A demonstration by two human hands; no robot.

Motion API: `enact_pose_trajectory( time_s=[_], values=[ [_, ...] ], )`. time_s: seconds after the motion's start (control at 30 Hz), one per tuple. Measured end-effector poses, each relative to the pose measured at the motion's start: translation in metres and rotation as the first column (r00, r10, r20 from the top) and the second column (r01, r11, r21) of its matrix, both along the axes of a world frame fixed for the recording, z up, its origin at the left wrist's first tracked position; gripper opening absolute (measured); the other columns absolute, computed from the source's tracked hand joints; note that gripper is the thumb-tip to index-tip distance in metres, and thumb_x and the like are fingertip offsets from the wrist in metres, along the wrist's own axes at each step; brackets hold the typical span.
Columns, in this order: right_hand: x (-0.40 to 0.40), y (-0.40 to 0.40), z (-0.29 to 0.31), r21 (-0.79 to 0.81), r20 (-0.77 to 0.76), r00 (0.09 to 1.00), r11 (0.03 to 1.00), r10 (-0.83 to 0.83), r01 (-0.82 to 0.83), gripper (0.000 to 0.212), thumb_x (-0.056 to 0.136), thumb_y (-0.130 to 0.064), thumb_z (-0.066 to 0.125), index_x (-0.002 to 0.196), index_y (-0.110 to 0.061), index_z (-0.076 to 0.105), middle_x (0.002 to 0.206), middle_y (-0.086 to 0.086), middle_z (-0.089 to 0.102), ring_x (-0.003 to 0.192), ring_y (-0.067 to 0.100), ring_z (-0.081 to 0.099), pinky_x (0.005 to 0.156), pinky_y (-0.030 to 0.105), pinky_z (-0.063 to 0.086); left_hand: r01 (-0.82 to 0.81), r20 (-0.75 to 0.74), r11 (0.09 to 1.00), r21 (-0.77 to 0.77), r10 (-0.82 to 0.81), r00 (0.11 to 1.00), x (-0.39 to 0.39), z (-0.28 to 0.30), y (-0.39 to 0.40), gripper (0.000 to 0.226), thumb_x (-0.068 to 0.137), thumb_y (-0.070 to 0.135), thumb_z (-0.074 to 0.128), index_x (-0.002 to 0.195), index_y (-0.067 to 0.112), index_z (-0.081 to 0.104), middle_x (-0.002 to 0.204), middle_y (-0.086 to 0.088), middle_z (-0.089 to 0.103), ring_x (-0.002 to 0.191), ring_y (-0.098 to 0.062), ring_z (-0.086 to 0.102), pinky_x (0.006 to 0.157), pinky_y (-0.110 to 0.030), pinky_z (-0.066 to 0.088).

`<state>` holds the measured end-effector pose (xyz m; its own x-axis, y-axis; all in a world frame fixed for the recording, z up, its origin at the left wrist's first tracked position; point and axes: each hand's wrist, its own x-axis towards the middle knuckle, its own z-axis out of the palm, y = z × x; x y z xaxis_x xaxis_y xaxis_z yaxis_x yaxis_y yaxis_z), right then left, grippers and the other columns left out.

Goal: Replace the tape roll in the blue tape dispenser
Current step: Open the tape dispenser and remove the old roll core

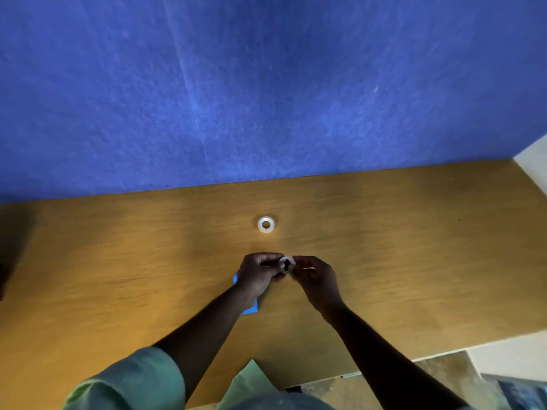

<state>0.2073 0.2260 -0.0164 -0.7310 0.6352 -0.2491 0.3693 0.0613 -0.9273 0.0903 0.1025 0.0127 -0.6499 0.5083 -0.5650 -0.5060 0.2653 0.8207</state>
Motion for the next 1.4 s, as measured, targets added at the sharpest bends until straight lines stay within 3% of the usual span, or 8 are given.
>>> enact_pose_trajectory(
  time_s=[0.43,0.57,0.67,0.87,1.03,1.2,1.33,1.4],
  values=[
    [0.016,0.027,-0.017,-0.177,0.043,0.988,0.972,-0.151,0.157,0.017,0.085,-0.021,0.085,0.101,-0.015,0.083,0.089,0.004,0.083,0.081,0.016,0.076,0.077,0.040,0.061,-0.040,0.056,0.998,-0.051,0.043,0.998,0.025,-0.009,0.046,0.030,0.088,-0.008,0.067,0.117,-0.016,0.064,0.113,-0.034,0.068,0.094,-0.032,0.067,0.069,-0.023,0.062],
    [0.018,0.033,-0.020,-0.196,0.067,0.980,0.961,-0.186,0.196,0.019,0.084,-0.016,0.086,0.103,-0.012,0.083,0.094,0.007,0.082,0.094,0.031,0.078,0.085,0.047,0.062,-0.051,0.047,0.994,-0.098,0.056,0.997,0.029,-0.007,0.060,0.031,0.088,-0.009,0.066,0.118,-0.017,0.062,0.115,-0.035,0.066,0.095,-0.034,0.064,0.074,-0.031,0.060],
    [0.018,0.036,-0.022,-0.206,0.077,0.978,0.957,-0.195,0.207,0.021,0.083,-0.015,0.086,0.103,-0.012,0.083,0.096,0.007,0.082,0.093,0.025,0.077,0.084,0.044,0.062,-0.045,0.051,0.992,-0.116,0.051,0.997,0.029,-0.007,0.067,0.030,0.089,-0.012,0.064,0.118,-0.019,0.061,0.112,-0.033,0.065,0.095,-0.033,0.062,0.074,-0.031,0.059],
    [0.014,0.042,-0.020,-0.136,0.103,0.978,0.971,-0.182,0.195,0.019,0.082,-0.014,0.087,0.101,-0.017,0.084,0.094,-0.002,0.083,0.093,0.015,0.078,0.079,0.032,0.062,-0.044,0.005,0.989,-0.141,0.045,0.999,0.028,-0.009,0.073,0.026,0.087,-0.016,0.063,0.113,-0.020,0.063,0.098,-0.024,0.064,0.070,-0.018,0.061,0.055,-0.018,0.058],
    [0.007,0.044,-0.016,-0.067,0.156,0.961,0.968,-0.229,0.241,0.016,0.081,-0.014,0.087,0.096,-0.017,0.084,0.088,-0.004,0.082,0.084,0.014,0.078,0.078,0.037,0.065,-0.072,-0.036,0.985,-0.158,0.068,0.997,0.026,-0.009,0.079,0.024,0.084,-0.017,0.066,0.108,-0.020,0.066,0.101,-0.033,0.068,0.075,-0.028,0.064,0.054,-0.020,0.058],
    [0.006,0.043,-0.011,0.013,0.165,0.965,0.979,-0.205,0.205,0.016,0.081,-0.021,0.087,0.097,-0.021,0.083,0.087,-0.009,0.081,0.079,0.004,0.076,0.073,0.028,0.064,-0.086,-0.085,0.980,-0.177,0.072,0.994,0.026,-0.009,0.081,0.020,0.084,-0.014,0.067,0.104,-0.016,0.069,0.100,-0.030,0.071,0.067,-0.021,0.065,0.047,-0.015,0.056],
    [0.015,0.036,-0.013,0.017,0.200,0.965,0.986,-0.168,0.167,0.018,0.079,-0.022,0.089,0.097,-0.021,0.084,0.084,-0.009,0.081,0.077,0.003,0.076,0.068,0.023,0.062,-0.039,-0.118,0.973,-0.226,0.013,0.993,0.032,-0.020,0.073,0.019,0.081,-0.013,0.071,0.100,-0.012,0.071,0.101,-0.032,0.072,0.076,-0.027,0.068,0.053,-0.020,0.059],
    [0.020,0.032,-0.015,-0.014,0.226,0.961,0.986,-0.160,0.168,0.021,0.079,-0.018,0.088,0.100,-0.018,0.083,0.086,-0.005,0.082,0.081,0.013,0.078,0.070,0.029,0.063,-0.026,-0.109,0.971,-0.237,0.000,0.994,0.034,-0.024,0.065,0.021,0.081,-0.013,0.072,0.101,-0.011,0.068,0.103,-0.030,0.071,0.084,-0.031,0.068,0.066,-0.036,0.064]
  ],
)
